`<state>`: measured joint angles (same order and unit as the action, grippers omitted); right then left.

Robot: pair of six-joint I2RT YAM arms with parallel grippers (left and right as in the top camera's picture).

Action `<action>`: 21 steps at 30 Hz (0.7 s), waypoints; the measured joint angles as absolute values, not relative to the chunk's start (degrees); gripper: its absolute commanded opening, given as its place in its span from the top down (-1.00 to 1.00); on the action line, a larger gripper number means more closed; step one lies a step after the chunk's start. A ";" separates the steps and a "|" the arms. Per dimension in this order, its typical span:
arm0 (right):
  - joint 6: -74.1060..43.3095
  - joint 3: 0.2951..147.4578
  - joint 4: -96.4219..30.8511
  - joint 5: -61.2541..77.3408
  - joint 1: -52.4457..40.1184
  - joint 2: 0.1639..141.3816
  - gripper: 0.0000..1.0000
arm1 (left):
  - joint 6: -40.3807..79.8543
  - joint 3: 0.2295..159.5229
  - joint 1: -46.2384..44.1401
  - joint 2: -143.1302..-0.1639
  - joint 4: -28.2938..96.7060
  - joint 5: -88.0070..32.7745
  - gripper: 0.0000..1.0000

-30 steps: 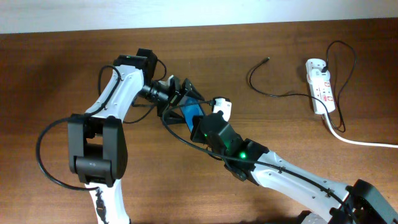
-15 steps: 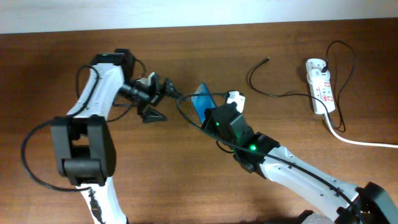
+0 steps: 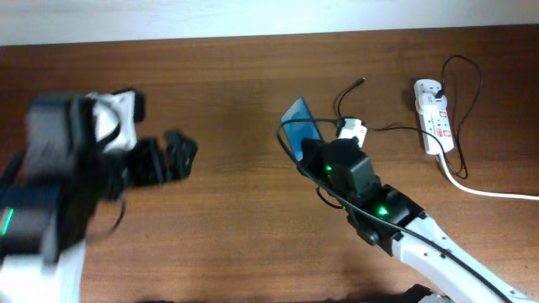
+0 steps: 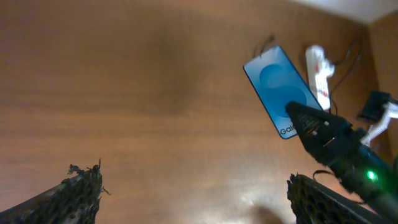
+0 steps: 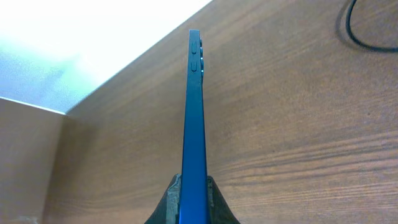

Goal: Plug charger to phone and switch on socket
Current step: 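Release the left gripper and hold the phone upright with the right gripper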

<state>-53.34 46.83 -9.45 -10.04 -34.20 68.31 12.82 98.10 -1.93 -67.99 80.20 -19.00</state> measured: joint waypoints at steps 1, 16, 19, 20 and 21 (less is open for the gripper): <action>-53.36 46.81 -9.52 -10.20 -33.71 67.48 0.92 | 12.82 98.13 -1.96 -62.24 80.20 -16.95 -0.99; -53.36 46.81 -10.09 -9.54 -33.61 67.07 0.92 | 23.22 64.45 -1.89 -23.94 73.82 9.04 -0.98; -53.36 46.81 -10.11 -9.37 -33.61 67.07 0.92 | 23.49 60.95 -1.89 -23.94 71.72 9.30 -0.98; -53.34 46.81 -10.11 -9.39 -33.61 67.07 0.92 | 23.51 60.95 -1.89 -23.94 71.64 9.30 -0.98; -53.34 46.81 -10.11 -9.37 -33.61 67.07 0.92 | 23.79 60.95 -1.89 -23.94 71.09 9.43 -0.98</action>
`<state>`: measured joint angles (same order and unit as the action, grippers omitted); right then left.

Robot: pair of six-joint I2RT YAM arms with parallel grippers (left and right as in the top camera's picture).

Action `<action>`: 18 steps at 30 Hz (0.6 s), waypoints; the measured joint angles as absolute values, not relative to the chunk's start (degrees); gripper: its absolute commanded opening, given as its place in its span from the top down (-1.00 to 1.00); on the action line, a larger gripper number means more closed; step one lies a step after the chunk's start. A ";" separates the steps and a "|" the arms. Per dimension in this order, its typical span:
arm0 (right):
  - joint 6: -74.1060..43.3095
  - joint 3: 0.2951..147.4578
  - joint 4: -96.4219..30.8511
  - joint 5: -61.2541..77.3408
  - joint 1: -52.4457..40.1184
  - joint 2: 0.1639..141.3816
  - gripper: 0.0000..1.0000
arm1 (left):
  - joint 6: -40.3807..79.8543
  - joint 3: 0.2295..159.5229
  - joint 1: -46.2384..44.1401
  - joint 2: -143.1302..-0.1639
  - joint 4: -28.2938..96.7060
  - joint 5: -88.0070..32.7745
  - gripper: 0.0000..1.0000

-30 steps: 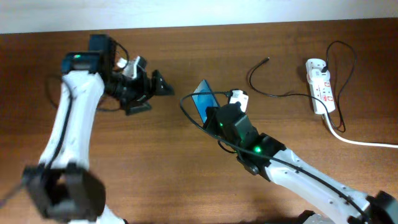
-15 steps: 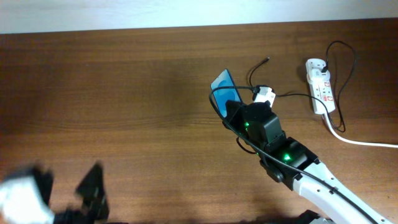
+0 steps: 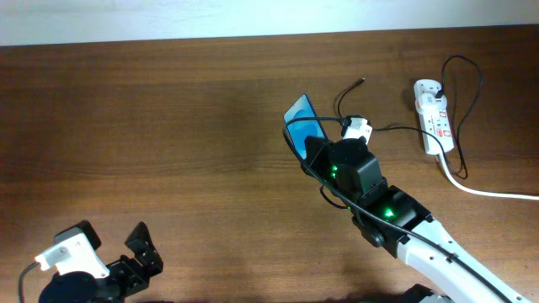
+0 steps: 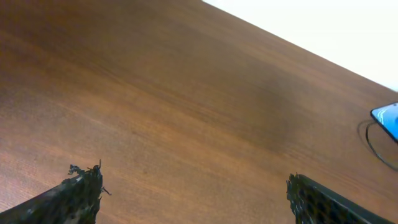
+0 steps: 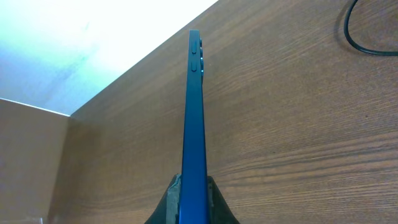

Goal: Plug charger to phone and switch on socket
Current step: 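Release the left gripper and hold the phone upright with the right gripper, then bring the left gripper to the phone and grasp its top edge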

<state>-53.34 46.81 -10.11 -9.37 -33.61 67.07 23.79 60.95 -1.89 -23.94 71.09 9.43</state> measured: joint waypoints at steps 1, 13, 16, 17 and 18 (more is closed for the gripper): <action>-53.34 46.81 -10.11 -9.39 -33.61 67.07 0.91 | 24.16 60.95 -1.89 -23.94 70.63 9.50 -0.98; -53.36 46.81 -12.45 -9.06 -33.61 67.07 0.92 | 31.68 38.11 -1.85 -23.88 36.12 -7.84 -0.98; -54.92 46.81 -12.47 -6.48 -33.56 67.07 0.92 | 35.22 31.40 -1.85 -23.94 27.14 -15.05 -0.98; -56.21 46.81 -12.47 -5.19 -33.56 67.07 0.92 | 36.23 30.15 -1.85 -23.94 26.35 -16.38 -0.98; -57.65 46.81 -12.49 -3.95 -33.56 67.07 0.92 | 37.34 29.36 -1.85 -23.94 26.22 -17.23 -0.98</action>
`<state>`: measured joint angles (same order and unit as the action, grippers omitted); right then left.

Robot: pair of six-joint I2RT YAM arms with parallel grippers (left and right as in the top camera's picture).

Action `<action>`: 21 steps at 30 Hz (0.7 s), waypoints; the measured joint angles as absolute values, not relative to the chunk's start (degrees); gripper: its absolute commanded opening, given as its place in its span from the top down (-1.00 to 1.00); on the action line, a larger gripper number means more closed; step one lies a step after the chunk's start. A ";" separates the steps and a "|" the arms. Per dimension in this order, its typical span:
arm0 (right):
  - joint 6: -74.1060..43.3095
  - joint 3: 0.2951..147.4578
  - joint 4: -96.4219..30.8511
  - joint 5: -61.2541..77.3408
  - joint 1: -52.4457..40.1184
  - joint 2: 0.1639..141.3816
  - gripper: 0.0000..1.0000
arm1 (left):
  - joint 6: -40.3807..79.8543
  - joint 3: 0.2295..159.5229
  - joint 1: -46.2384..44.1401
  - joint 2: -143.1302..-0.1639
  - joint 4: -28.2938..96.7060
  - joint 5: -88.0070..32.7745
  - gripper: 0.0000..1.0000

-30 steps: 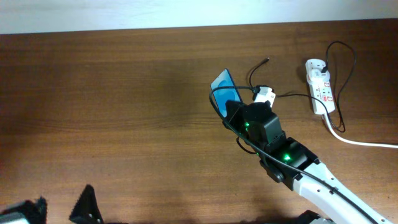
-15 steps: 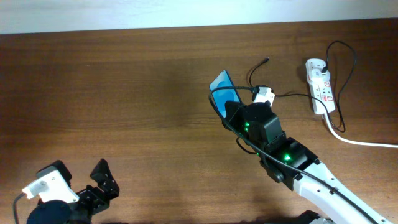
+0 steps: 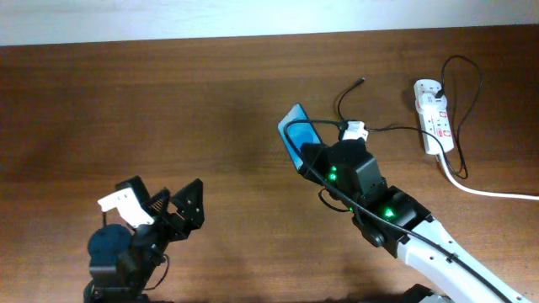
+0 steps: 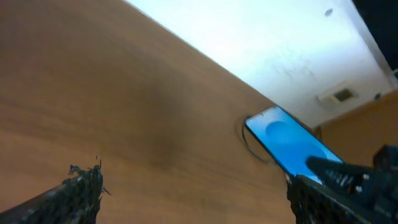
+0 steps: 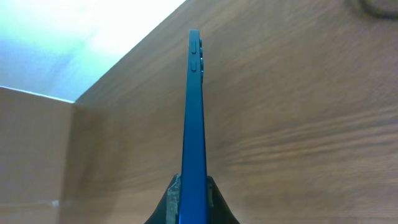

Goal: Plug charger to phone and switch on socket
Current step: 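Bring the left gripper to the phone and grasp its top edge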

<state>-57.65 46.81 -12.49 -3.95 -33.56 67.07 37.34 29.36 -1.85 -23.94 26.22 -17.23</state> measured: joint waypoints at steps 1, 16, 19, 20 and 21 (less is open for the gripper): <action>-59.05 46.81 -12.49 -2.98 -33.56 67.07 0.92 | 38.48 28.53 -1.85 -23.94 26.02 -18.06 -0.98; -77.38 46.81 -12.93 9.30 -33.56 67.07 0.92 | 45.82 27.94 -1.85 -25.32 23.03 -21.34 -0.97; -77.89 46.81 -12.95 9.41 -33.56 67.07 0.92 | 47.79 27.94 -1.85 -27.51 22.90 -27.35 -0.96; -77.97 46.81 -12.93 9.41 -33.56 67.07 0.92 | 49.74 27.94 -1.85 -29.41 22.90 -30.41 -0.96; -78.04 46.81 -12.97 9.39 -33.56 67.07 0.92 | 51.22 27.83 -1.85 -30.59 22.17 -31.86 -0.99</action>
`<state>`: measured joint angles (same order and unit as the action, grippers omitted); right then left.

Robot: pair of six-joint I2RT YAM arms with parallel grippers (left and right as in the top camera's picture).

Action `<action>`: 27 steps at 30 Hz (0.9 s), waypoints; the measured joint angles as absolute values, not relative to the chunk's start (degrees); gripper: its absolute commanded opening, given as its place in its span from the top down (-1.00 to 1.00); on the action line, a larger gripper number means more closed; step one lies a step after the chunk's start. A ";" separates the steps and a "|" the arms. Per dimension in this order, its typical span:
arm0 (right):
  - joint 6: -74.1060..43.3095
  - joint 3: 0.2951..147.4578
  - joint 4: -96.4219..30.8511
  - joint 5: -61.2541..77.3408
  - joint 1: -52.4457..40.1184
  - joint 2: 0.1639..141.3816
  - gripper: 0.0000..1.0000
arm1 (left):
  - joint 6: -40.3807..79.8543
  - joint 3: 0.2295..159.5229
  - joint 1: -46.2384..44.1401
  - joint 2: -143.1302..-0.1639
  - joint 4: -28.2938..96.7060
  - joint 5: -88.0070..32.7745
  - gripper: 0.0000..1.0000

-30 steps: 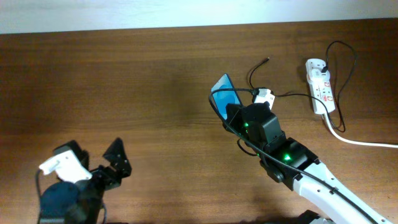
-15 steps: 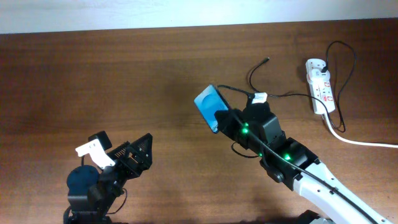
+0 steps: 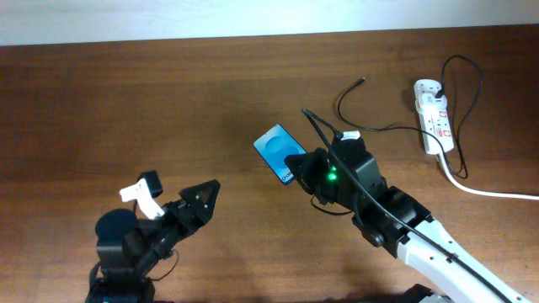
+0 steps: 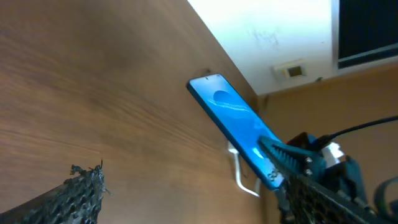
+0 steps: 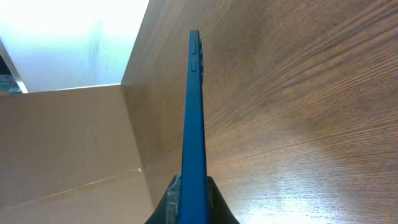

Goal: Plug charger to phone and switch on socket
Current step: 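Bring the left gripper to the phone and grasp its top edge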

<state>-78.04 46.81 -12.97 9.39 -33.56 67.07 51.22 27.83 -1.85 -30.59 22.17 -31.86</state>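
Note:
A blue phone point(image 3: 274, 152) hangs tilted above the table with my right gripper point(image 3: 296, 170) shut on its lower end. It appears edge-on point(image 5: 194, 106) in the right wrist view, clamped between the fingers of that gripper point(image 5: 191, 198). My left gripper point(image 3: 202, 199) is open and empty at the front left, pointing toward the phone point(image 4: 231, 124); its fingers point(image 4: 79, 194) frame that view. The black charger cable's free plug point(image 3: 362, 81) lies on the table at the back, running to the white socket strip point(image 3: 433, 114).
The wooden table point(image 3: 185, 93) carries a white mains lead point(image 3: 488, 192) running from the strip off the right edge. A black loop of cable point(image 3: 465, 84) lies beside the strip. A pale wall point(image 3: 253, 17) borders the far edge.
My right gripper has carried the phone left and nearer the front, away from the charger plug. My left gripper has shifted right and now faces the phone from closer.
The right gripper held the phone near the cable at every moment. The left arm was at the middle left, then at the front left corner, then nearer the centre. Now the phone and the open left gripper are close together in front of mid-table.

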 measured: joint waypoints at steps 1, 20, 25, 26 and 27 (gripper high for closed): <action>-78.02 46.81 -13.08 9.41 -33.56 67.07 0.92 | 54.00 27.81 -1.85 -32.82 20.12 -34.06 -0.99; -78.11 46.81 -13.52 14.09 -33.56 67.07 0.92 | 92.90 27.22 -1.85 -54.02 -1.37 -43.16 -0.23; -82.54 46.81 -12.67 21.15 -33.56 67.07 0.92 | 94.04 27.20 -2.20 -54.02 -2.22 -43.11 -0.50; -83.77 46.81 -12.29 22.24 -33.56 67.07 0.92 | 94.08 27.20 -2.96 -54.02 -2.20 -43.11 -0.63; -85.03 46.81 -12.03 22.79 -33.56 67.07 0.91 | 94.06 27.20 -3.22 -54.02 -2.22 -43.11 -0.79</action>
<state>-85.03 46.81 -12.03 22.79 -33.56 67.07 94.06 27.20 -3.22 -54.02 -2.22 -43.11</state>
